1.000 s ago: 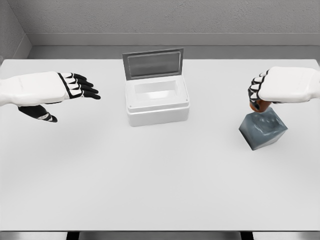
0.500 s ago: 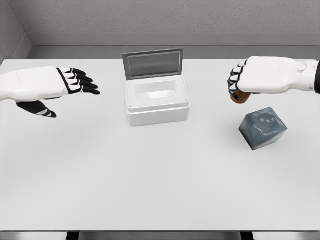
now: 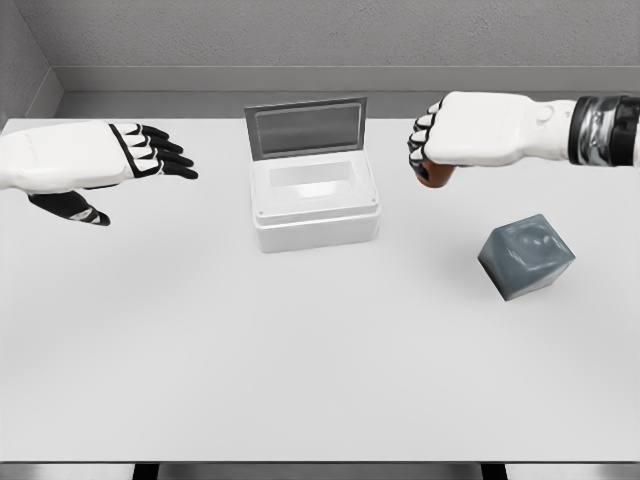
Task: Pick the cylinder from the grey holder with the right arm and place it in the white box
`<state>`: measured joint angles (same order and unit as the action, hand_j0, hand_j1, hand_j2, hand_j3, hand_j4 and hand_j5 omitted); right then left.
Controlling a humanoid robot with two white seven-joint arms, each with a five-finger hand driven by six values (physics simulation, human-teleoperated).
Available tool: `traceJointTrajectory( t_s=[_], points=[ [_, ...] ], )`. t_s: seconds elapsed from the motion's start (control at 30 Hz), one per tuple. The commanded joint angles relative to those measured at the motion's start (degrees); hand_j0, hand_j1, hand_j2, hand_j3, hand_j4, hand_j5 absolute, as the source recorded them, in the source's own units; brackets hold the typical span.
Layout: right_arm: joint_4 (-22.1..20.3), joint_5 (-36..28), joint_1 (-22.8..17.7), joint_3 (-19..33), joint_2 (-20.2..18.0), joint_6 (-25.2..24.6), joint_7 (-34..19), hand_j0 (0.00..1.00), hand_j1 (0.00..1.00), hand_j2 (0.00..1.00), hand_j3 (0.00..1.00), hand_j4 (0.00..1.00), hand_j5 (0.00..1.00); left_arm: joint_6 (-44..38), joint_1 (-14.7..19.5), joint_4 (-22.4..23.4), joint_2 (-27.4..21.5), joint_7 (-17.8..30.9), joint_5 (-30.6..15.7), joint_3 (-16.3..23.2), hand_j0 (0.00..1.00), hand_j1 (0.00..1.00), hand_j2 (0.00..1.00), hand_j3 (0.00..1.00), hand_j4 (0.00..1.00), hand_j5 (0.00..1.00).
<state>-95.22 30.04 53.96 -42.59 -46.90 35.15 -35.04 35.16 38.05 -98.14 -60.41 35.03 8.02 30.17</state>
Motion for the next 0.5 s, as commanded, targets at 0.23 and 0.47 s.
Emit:
traceJointTrajectory(
  t_s=[0.23, 0.47],
  points=[
    [1.79, 2.04, 0.97, -0.65, 5.77, -0.15, 0.04, 0.42, 0.42, 0.42, 0.42, 0.42, 0.42, -0.16, 0.35, 0.22, -0.06, -0.03, -0.11, -0.03, 1.00, 1.00, 1.00, 1.00, 1.00, 1.00],
    [8.47, 4.68, 2.99, -2.06, 11.57, -0.15, 0.04, 0.42, 0.42, 0.42, 0.42, 0.42, 0.42, -0.16, 0.35, 0.14, 0.03, -0.03, 0.24, -0.03, 1.00, 1.00, 1.00, 1.00, 1.00, 1.00]
  ],
)
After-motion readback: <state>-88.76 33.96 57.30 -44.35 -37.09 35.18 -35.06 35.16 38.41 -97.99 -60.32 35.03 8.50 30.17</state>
